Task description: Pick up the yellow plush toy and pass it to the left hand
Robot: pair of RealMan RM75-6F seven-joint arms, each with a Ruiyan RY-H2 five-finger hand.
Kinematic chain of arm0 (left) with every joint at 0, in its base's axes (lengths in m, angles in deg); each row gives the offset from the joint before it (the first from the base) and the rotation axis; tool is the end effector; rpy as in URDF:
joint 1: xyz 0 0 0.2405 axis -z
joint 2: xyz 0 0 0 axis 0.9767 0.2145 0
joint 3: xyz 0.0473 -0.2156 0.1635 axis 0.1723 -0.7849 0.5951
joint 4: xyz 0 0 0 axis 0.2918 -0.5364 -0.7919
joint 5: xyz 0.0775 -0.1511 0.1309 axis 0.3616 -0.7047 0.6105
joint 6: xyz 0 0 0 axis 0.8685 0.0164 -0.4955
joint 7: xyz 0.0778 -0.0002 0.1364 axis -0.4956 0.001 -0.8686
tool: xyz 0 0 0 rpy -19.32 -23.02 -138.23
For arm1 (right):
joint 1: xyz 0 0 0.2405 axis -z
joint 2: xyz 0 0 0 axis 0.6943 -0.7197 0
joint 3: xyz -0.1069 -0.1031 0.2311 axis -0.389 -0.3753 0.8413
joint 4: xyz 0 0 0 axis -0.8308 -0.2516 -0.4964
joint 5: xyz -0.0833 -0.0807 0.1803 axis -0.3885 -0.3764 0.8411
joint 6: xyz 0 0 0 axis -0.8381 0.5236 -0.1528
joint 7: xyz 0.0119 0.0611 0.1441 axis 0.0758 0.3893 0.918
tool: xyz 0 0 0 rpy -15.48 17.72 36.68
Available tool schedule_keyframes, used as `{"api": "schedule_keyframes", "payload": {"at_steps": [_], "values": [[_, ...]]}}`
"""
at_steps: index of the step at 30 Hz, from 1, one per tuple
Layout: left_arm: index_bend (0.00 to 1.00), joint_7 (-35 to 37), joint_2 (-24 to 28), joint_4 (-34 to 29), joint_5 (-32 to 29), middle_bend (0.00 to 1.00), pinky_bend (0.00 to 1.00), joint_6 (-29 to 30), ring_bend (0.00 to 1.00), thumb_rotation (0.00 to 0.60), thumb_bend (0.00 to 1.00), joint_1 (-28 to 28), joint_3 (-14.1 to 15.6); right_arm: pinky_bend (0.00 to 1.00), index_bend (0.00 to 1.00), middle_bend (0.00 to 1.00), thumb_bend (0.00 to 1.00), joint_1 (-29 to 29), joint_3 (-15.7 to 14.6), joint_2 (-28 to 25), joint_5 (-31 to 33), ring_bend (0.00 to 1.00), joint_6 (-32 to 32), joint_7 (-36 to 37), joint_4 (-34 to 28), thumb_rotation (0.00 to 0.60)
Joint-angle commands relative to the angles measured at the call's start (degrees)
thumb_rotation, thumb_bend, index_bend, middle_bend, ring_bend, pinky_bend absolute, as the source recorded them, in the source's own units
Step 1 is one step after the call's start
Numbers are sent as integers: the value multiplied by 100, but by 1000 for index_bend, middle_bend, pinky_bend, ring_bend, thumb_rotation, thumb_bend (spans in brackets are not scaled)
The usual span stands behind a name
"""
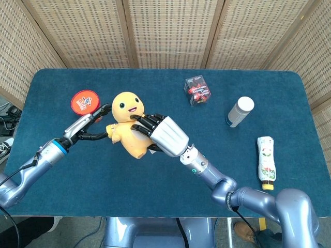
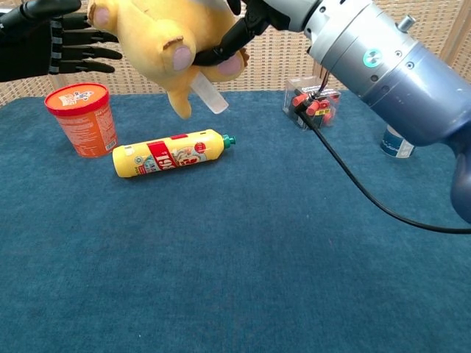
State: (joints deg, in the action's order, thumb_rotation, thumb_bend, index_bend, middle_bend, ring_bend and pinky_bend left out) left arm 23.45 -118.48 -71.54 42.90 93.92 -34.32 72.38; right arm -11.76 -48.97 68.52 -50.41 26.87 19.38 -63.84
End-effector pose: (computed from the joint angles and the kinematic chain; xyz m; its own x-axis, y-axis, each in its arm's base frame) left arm -0.1820 0.3920 0.1003 -0.4068 0.6129 0.6774 0.8282 -0.0655 0.5567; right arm 0.0000 -0.3809 0.0028 0.0505 0.2613 0.9639 -0.5053 -0.8259 0.2503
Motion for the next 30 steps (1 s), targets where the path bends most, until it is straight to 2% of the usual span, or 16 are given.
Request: {"api": "schedule_keyframes", "payload": {"at_steps": [1,5,15,19,23,24,26,30], "values": [[0,386,-233,-39,-87,0,0,-17,0,323,0,131,11,694,666,618,531,-35,-41,37,5,642,24,8,113,600],[0,1016,-441,-8,-67,0,0,-65,0,315,0,285,106,694,667,618,531,-62,-109,60,16,642,74,51,293,600],[0,1663,-830,361,204,0,5,24,0,319,0,584,400,694,667,618,530,-111,-181,88,88,642,168,127,443,600],[0,1757,-917,428,210,0,21,41,0,378,0,661,447,694,667,618,530,-127,-194,105,103,642,202,147,457,600],[0,1756,-1008,455,186,0,31,-1,0,507,0,783,456,694,667,618,530,-150,-222,97,85,642,231,115,436,600],[0,1758,-1018,450,193,0,36,0,0,524,0,811,468,694,667,618,530,-157,-228,92,88,642,228,100,432,600],[0,1742,-1029,431,212,0,56,14,0,553,0,861,493,694,667,618,530,-170,-238,84,96,642,219,78,419,600],[0,1744,-1041,393,209,0,65,59,0,571,0,914,512,694,667,618,530,-189,-260,63,86,642,224,39,390,600]]}}
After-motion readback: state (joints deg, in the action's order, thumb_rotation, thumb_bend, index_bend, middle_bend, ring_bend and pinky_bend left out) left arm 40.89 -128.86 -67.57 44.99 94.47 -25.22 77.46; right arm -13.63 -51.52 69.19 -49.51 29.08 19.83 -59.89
